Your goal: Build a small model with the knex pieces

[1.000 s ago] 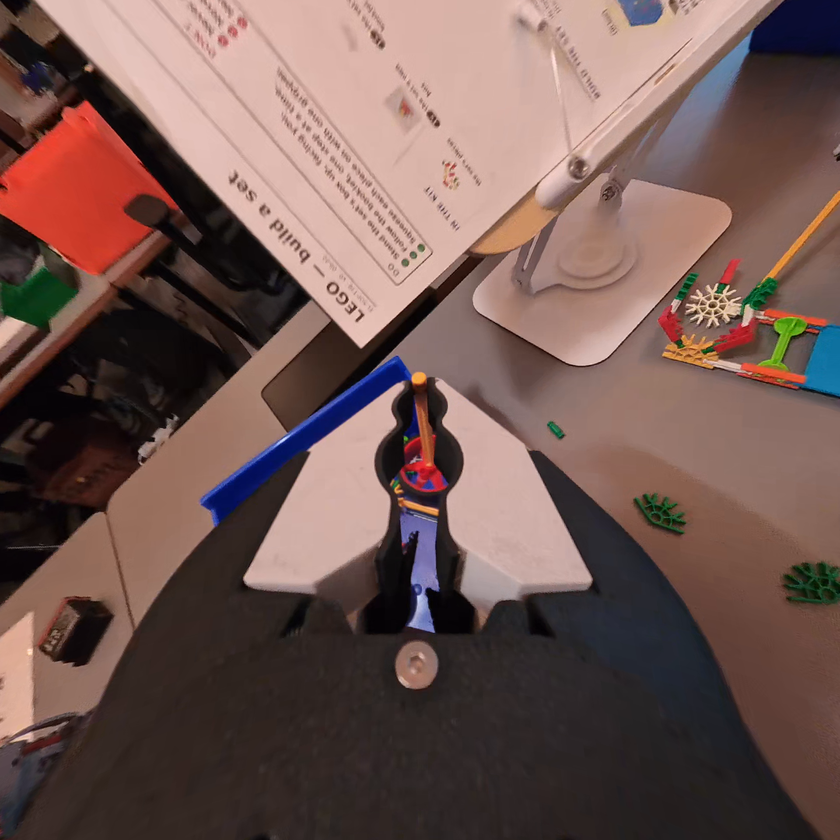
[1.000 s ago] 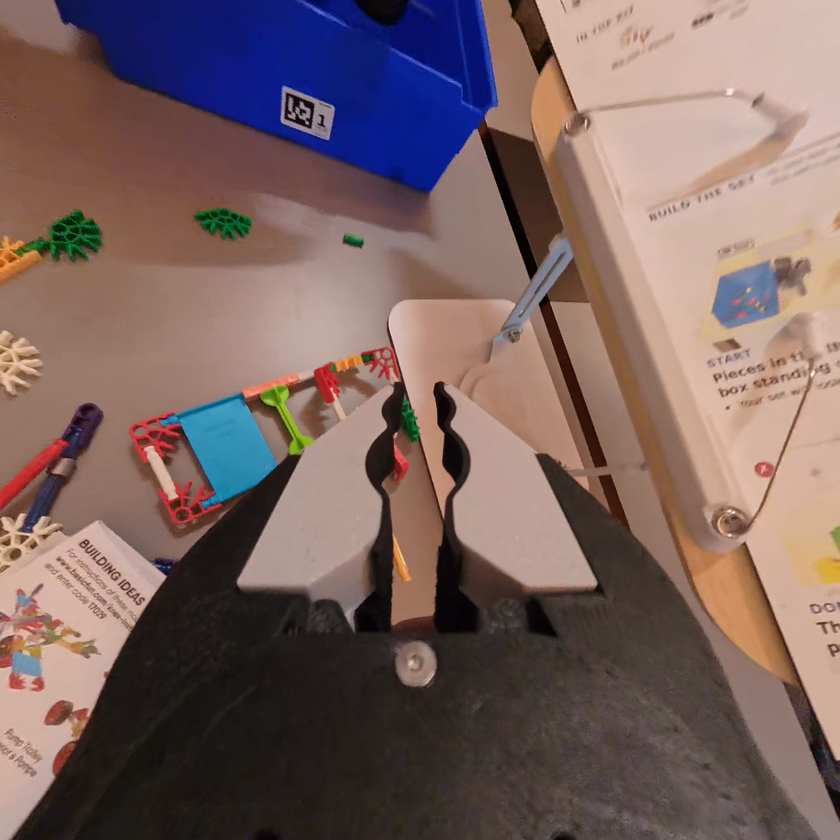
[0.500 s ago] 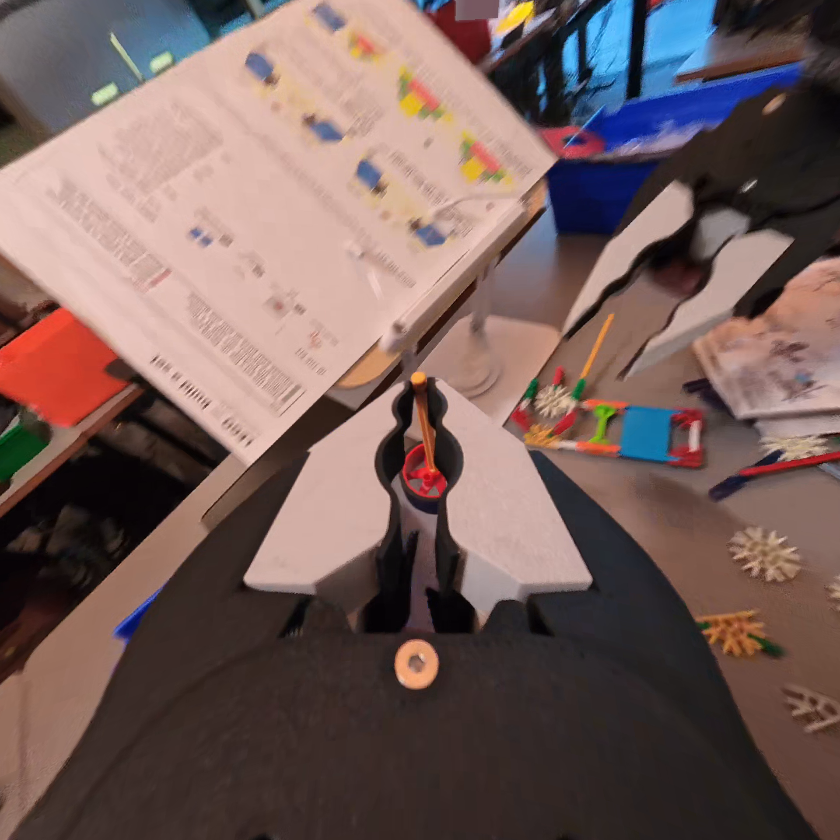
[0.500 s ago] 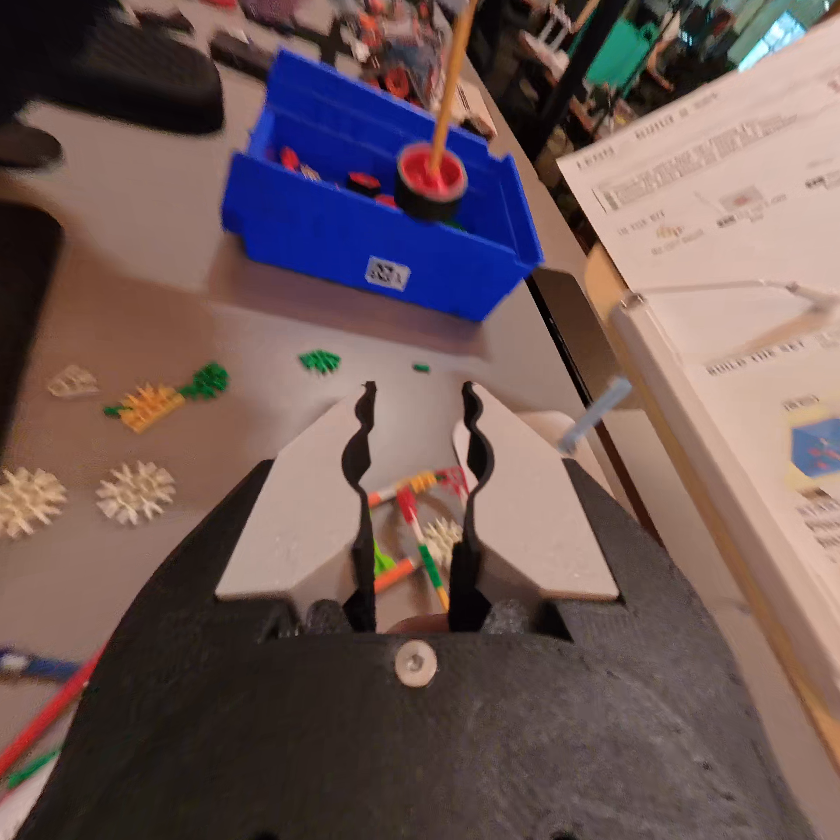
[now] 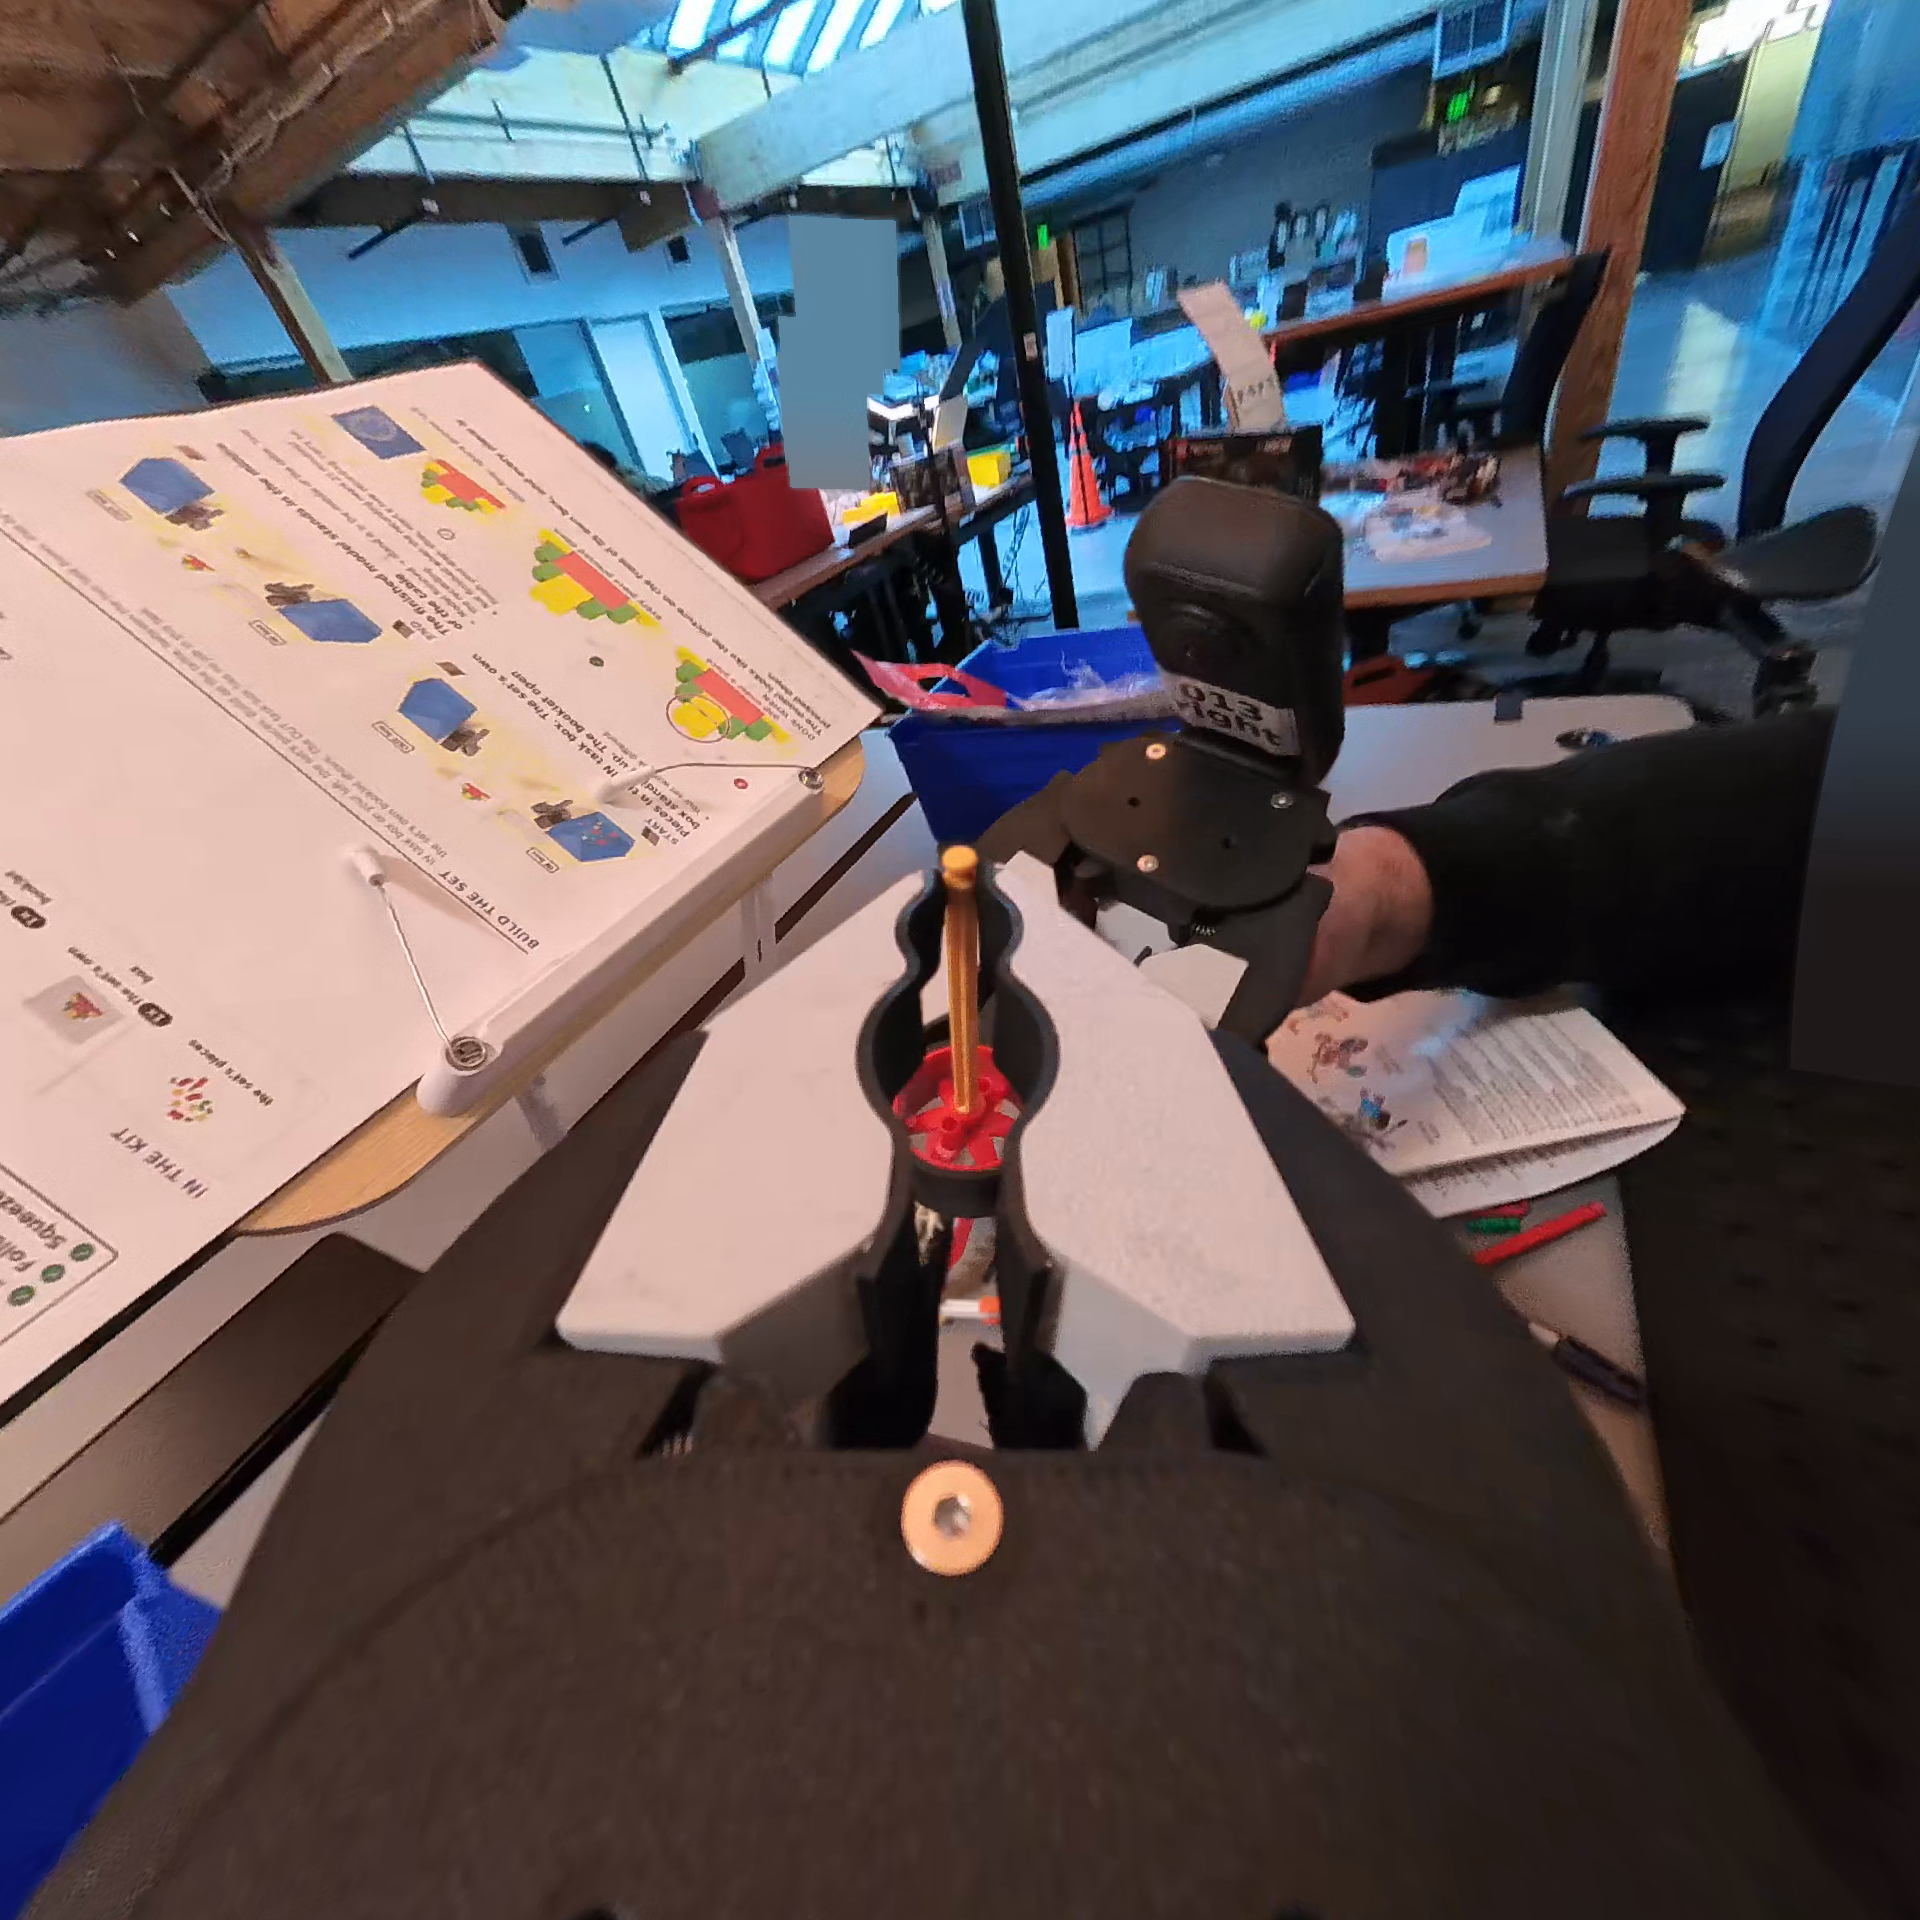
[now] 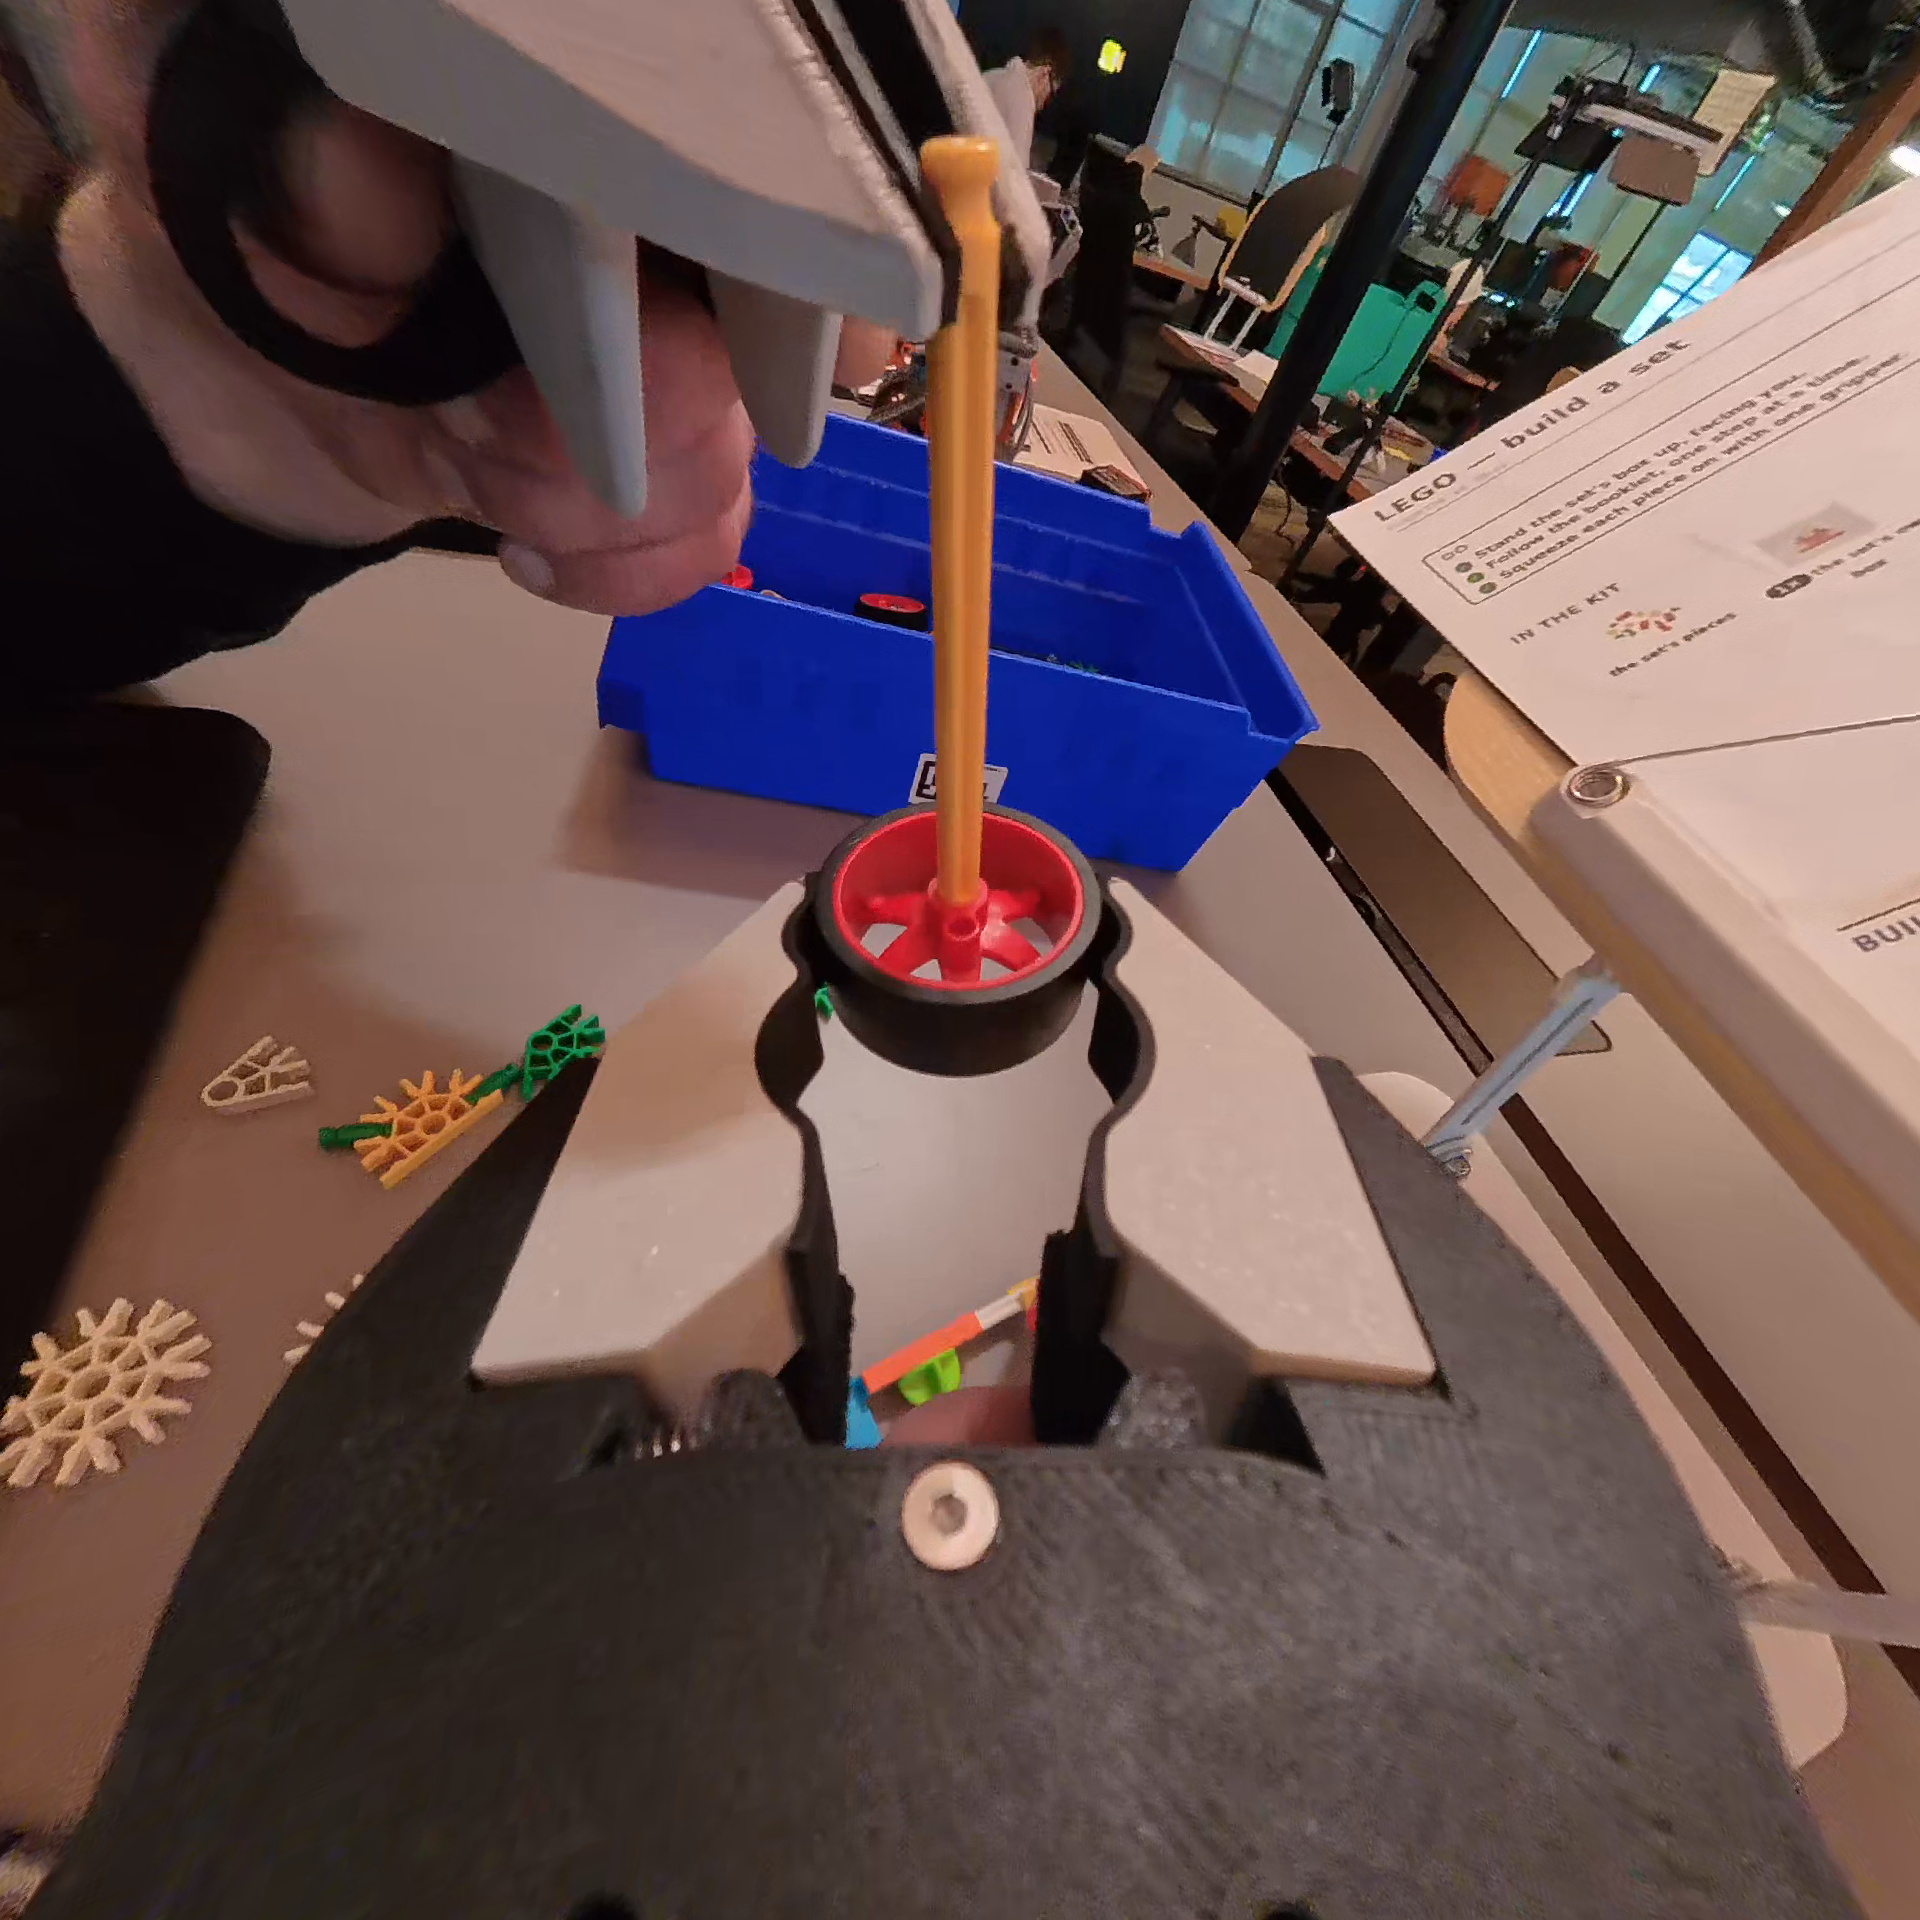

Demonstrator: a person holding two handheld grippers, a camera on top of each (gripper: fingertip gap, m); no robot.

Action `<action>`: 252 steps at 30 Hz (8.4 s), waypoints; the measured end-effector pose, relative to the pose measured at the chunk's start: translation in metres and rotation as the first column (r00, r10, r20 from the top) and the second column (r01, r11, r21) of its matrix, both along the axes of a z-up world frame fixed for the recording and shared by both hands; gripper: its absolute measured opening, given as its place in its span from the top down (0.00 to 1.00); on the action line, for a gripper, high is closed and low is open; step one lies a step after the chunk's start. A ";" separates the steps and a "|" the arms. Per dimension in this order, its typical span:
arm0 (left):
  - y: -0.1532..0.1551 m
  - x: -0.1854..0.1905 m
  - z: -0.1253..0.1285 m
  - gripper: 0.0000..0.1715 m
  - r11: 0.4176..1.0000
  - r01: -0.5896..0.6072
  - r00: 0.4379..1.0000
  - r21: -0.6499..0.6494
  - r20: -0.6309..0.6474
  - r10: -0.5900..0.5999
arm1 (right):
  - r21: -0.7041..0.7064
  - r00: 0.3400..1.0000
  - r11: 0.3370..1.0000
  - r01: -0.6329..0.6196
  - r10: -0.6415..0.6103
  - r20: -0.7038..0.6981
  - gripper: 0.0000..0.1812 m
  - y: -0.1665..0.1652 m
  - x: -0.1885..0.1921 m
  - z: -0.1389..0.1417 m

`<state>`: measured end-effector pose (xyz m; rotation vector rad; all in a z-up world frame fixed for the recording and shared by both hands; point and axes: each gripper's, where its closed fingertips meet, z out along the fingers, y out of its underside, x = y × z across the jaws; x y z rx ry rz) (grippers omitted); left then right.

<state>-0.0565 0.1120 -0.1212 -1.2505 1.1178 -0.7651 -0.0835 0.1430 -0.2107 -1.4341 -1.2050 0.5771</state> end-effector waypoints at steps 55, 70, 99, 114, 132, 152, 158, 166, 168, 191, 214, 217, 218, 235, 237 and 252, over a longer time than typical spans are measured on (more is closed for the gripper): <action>-0.002 0.011 -0.017 0.99 0.998 -0.023 0.980 -0.050 0.197 0.033 | 0.012 0.998 0.998 0.055 -0.055 -0.018 0.71 -0.005 -0.012 0.002; 0.026 -0.023 0.009 0.99 0.983 -0.042 0.945 -0.179 0.312 0.098 | -0.150 0.839 0.986 -0.073 0.142 0.526 0.70 -0.044 -0.029 -0.127; 0.051 0.092 -0.013 0.99 0.910 0.267 0.890 -0.318 0.443 -0.106 | -0.077 1.000 0.997 0.011 -0.009 0.024 1.00 0.030 0.103 0.030; 0.074 0.100 -0.041 0.98 0.913 0.206 0.926 -0.353 0.371 -0.065 | -0.052 0.994 0.997 0.065 -0.060 0.093 0.99 0.045 0.125 0.017; 0.131 0.082 -0.217 0.84 0.931 -0.252 0.785 -0.264 -0.619 0.037 | -0.065 0.846 0.974 0.218 -0.156 0.509 0.99 0.078 0.163 -0.077; 0.107 0.093 -0.191 0.98 0.967 0.010 0.865 -0.256 -0.483 -0.137 | -0.125 0.751 0.960 0.249 -0.110 0.651 0.99 0.070 0.182 -0.105; 0.090 0.101 -0.190 0.99 0.968 0.110 0.851 -0.226 -0.482 -0.209 | -0.031 0.629 0.965 0.261 -0.145 0.764 0.98 0.073 0.199 -0.108; 0.104 0.097 -0.201 0.97 0.966 0.017 0.838 -0.259 -0.523 -0.155 | -0.126 0.620 0.962 0.241 -0.053 0.783 0.99 0.058 0.197 -0.121; 0.108 0.098 -0.204 0.91 0.967 -0.022 0.830 -0.253 -0.544 -0.124 | -0.138 0.630 0.960 0.242 -0.047 0.775 0.98 0.057 0.197 -0.121; 0.120 0.103 -0.209 0.97 0.967 0.039 0.767 -0.251 -0.613 -0.190 | -0.260 0.639 0.929 0.263 0.034 0.769 0.99 0.045 0.200 -0.139; 0.101 0.109 -0.222 0.98 0.943 0.168 0.684 -0.287 -0.655 -0.322 | -0.212 0.570 0.957 0.200 0.062 0.820 0.98 0.038 0.201 -0.142; 0.102 0.110 -0.222 0.96 0.945 0.150 0.690 -0.290 -0.654 -0.311 | -0.172 0.534 0.965 0.197 0.041 0.844 0.98 0.042 0.203 -0.144; 0.102 0.110 -0.222 0.94 0.945 0.147 0.693 -0.292 -0.652 -0.309 | -0.158 0.521 0.968 0.196 0.034 0.853 0.98 0.043 0.204 -0.144; 0.107 0.126 -0.224 0.91 0.977 0.137 0.700 -0.165 -0.681 -0.213 | 0.124 0.395 0.958 0.258 -0.222 0.891 0.98 0.079 0.219 -0.122; 0.109 0.128 -0.223 0.91 0.980 0.132 0.709 -0.152 -0.676 -0.200 | 0.125 0.377 0.959 0.254 -0.217 0.901 0.98 0.080 0.221 -0.126; 0.100 0.138 -0.217 0.88 0.976 0.188 0.699 -0.112 -0.682 -0.213 | 0.087 0.331 0.969 0.229 -0.162 0.930 0.98 0.064 0.224 -0.127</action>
